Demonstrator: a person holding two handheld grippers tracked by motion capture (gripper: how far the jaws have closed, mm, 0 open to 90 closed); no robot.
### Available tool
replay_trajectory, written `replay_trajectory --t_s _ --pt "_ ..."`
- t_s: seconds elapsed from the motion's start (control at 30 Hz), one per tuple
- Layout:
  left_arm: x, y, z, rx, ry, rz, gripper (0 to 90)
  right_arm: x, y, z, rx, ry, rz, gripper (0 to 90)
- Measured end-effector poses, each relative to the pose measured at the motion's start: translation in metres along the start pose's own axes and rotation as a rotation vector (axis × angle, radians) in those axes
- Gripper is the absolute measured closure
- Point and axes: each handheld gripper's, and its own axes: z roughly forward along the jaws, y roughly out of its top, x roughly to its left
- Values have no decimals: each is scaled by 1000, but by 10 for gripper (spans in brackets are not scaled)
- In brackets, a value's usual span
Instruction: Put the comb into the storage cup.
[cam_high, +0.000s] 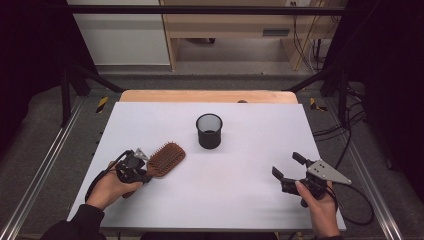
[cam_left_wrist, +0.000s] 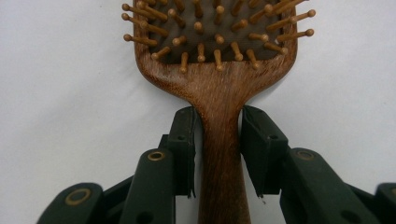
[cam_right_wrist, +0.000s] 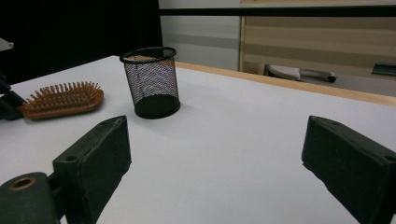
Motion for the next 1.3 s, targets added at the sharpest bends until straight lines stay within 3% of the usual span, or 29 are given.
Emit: replay_trajectory --t_s 0.33,0.5,0.7,0.8,0.83,0.87,1.03,1.1,1.3 --pt "1 7 1 44 -10 -11 726 1 0 1 6 10 -3 83" --pt "-2 4 1 19 10 7 727 1 0 1 7 12 -4 83" --pt "-6 -5 -1 -50 42 1 728 1 0 0 2 9 1 83" --pt "-8 -7 -3 -92 83 22 727 1 0 0 3 9 -4 83" --pt "-7 -8 -6 -144 98 8 727 1 0 0 2 7 -5 83" --pt "-7 -8 -6 -144 98 8 728 1 0 0 2 7 -5 83" --pt "-7 -9 -15 -303 139 -56 727 1 0 1 4 7 -4 83" --pt "-8 -8 -15 -363 135 -87 728 1 0 1 4 6 -3 83" --pt "-13 -2 -11 -433 136 -98 727 2 0 0 -2 5 5 82"
